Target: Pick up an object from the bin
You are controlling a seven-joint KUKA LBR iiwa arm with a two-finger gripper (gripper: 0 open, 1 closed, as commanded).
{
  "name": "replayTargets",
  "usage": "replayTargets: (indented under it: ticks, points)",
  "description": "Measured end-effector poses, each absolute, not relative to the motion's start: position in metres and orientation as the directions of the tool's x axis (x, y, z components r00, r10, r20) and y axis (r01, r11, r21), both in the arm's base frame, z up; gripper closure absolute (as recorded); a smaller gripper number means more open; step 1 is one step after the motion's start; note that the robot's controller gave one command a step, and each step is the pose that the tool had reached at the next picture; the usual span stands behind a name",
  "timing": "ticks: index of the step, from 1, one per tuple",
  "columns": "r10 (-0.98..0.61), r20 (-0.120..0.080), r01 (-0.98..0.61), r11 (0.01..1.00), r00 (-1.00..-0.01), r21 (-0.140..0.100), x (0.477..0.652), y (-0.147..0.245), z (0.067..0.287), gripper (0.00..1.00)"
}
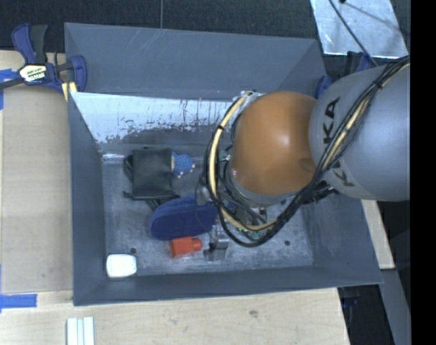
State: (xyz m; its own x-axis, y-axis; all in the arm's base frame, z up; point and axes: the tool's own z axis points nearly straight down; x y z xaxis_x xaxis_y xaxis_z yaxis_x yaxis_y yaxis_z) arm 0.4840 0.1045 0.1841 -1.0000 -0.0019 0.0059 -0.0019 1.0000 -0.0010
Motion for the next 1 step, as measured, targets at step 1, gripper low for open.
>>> replayTargets:
  ticks: [1]
  points:
    - [-0.068,-0.017,-0.068,0.998,-0.998,0.0,0.5179,0.1183,0.0735,0.0]
